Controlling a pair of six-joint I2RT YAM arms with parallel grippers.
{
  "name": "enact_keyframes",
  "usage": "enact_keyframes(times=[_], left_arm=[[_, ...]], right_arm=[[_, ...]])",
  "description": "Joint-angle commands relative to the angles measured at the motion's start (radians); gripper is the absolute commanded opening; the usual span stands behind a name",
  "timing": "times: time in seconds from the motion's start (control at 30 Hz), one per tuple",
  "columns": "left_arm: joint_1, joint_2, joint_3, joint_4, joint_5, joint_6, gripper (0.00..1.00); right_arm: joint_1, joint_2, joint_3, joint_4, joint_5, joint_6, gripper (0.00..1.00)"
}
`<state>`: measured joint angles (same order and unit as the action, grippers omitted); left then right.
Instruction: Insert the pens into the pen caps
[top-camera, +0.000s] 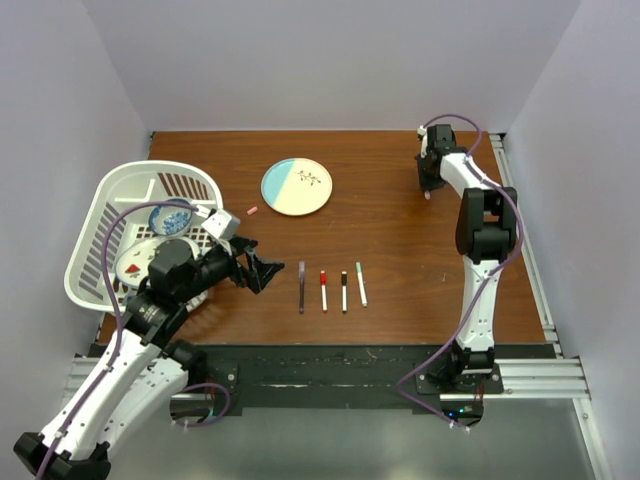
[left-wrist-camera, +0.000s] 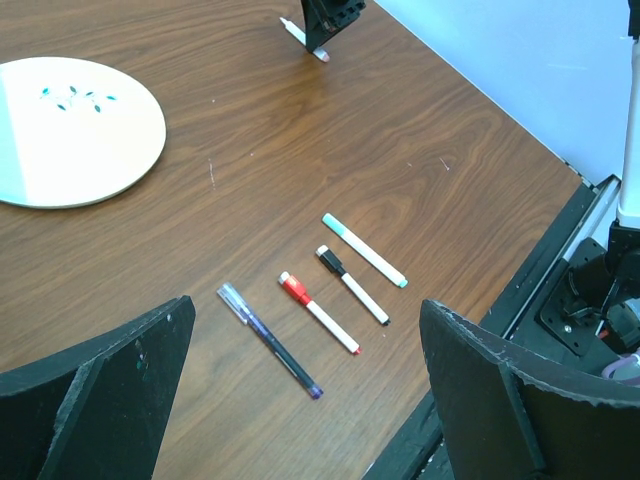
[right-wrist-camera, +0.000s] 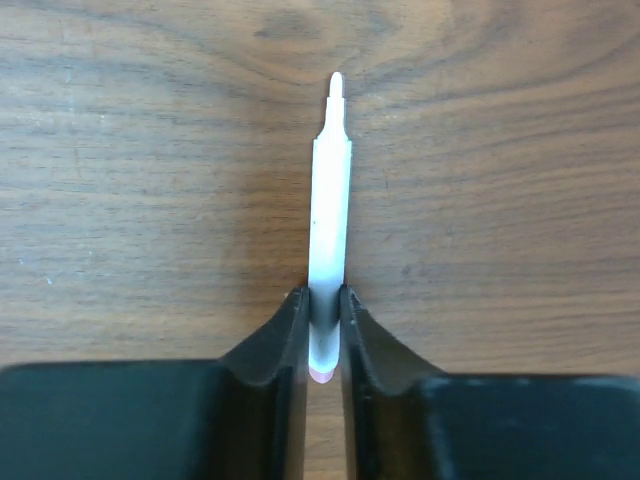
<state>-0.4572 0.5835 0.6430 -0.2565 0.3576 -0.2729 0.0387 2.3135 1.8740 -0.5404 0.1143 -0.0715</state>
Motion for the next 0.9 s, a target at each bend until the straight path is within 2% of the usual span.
enact_keyframes(times=[0.0,0.03,0.2,0.53,0.57,0.7,0.87], left_arm=[[0.008,-0.019,-0.006,0.039,0.03,0.027,0.99],[0.006,-0.02,-0.009,0.043,0.047,0.029,0.99],[0.008,-0.016,-0.008,0.037,0.037,0.031,0.96],[0.008,0.035,0.014,0.049,-0.06,-0.074,0.93],[0.006,0.038,0.011,0.063,-0.06,-0.093,0.93],[0.006,0.061,-0.035,0.164,-0.005,-0.236,0.93],[0.006,0.154,-0.074,0.337,0.087,-0.331,0.9]], right_arm=[[0.0,-0.038,-0.041,-0.052,-0.065,0.064,0.03],[0.0,-0.049,-0.068,-0.046,-0.089,0.094,0.01],[0.018,-0.192,-0.238,0.025,-0.175,0.231,0.0],[0.087,-0.758,-0.922,0.432,-0.405,0.433,0.0],[0.124,-0.849,-0.967,0.465,-0.425,0.456,0.0],[0.259,-1.044,-1.154,0.595,-0.459,0.515,0.0],[0.442,-1.221,-1.306,0.763,-0.467,0.675,0.0]])
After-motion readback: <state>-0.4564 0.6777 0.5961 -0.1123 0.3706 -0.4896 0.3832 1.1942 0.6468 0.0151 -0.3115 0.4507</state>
